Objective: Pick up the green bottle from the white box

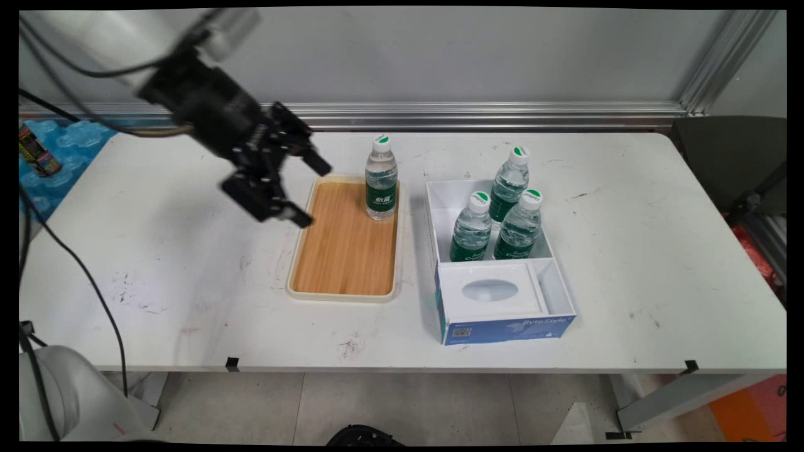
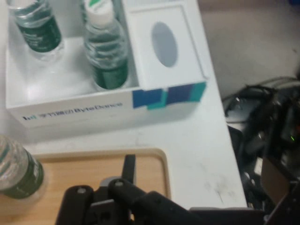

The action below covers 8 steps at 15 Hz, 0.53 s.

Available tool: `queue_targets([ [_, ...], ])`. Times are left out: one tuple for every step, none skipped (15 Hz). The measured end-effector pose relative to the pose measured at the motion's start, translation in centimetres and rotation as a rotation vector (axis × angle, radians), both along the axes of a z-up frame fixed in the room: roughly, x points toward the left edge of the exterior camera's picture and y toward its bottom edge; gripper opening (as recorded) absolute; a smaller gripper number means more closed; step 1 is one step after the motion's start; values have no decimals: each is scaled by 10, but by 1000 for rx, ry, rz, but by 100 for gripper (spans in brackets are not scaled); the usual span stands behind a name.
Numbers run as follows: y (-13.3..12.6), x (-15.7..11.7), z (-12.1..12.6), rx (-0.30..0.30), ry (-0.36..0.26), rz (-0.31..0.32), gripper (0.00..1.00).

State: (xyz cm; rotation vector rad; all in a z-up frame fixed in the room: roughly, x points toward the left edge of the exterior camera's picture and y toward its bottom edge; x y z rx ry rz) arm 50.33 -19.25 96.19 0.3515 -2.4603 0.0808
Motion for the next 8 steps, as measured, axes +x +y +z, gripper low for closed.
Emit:
queue_targets([
  [-5, -9, -7, 4, 6, 24, 100],
  [-10, -18, -14, 8, 11, 41, 100],
  [-15, -27, -22, 11, 16, 58, 100],
  [-19, -36, -29, 13, 20, 72, 100],
  [-25, -46, -37, 16, 25, 85, 100],
  [-30, -56, -45, 19, 30, 97, 100],
  [-35, -65, -53, 21, 34, 109, 100],
  [-40, -73, -60, 22, 37, 119, 100],
])
